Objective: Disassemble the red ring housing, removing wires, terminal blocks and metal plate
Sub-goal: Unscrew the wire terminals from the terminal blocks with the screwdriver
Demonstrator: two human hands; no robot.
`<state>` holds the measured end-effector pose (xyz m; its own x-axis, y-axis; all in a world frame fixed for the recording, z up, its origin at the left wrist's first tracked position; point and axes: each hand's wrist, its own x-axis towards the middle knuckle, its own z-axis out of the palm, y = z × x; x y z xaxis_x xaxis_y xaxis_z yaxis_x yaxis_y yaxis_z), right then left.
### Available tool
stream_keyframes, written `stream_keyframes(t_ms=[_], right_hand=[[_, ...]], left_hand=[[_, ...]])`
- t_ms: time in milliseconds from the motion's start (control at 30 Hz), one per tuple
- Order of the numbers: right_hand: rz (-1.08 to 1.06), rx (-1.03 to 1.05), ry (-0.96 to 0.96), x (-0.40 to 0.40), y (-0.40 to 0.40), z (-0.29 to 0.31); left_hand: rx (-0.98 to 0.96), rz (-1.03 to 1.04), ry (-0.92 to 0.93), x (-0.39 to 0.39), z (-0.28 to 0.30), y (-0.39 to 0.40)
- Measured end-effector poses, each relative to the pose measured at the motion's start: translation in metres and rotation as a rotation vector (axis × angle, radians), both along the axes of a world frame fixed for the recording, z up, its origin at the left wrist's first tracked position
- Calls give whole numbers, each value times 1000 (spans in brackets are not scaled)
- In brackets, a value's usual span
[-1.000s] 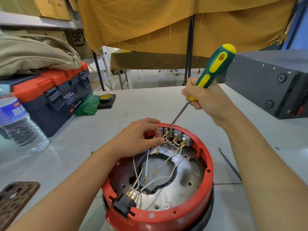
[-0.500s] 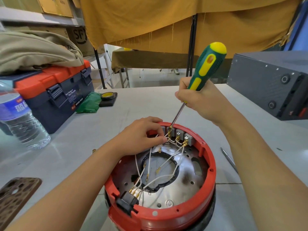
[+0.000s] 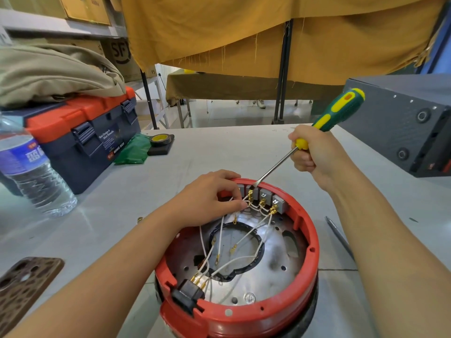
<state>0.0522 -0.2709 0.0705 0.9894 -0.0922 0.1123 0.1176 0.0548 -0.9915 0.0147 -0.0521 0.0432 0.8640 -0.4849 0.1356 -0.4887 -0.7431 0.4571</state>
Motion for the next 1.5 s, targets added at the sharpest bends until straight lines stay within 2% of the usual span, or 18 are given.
stream_keyframes(t_ms=[200, 500, 600, 800, 1000, 1333, 1500], right_hand=[[-59, 29, 120, 2, 1, -1], [-92, 131, 200, 2, 0, -5], [-86, 117, 148, 2, 2, -4], [34, -64, -78, -3, 3, 7], [89, -170, -196, -9, 2, 14], [76, -129, -182, -5, 2, 8], [32, 2, -93, 3, -2, -2]], left_hand=[[6, -1, -2, 0, 1, 0], [-1, 4, -3, 0, -1, 0], [-3, 2, -2, 0, -1, 0], [-9, -1, -2, 0, -1, 0], [-8, 8, -4, 1, -1, 1], [2, 4, -8, 1, -1, 1], [-1, 3, -17, 1, -2, 0]])
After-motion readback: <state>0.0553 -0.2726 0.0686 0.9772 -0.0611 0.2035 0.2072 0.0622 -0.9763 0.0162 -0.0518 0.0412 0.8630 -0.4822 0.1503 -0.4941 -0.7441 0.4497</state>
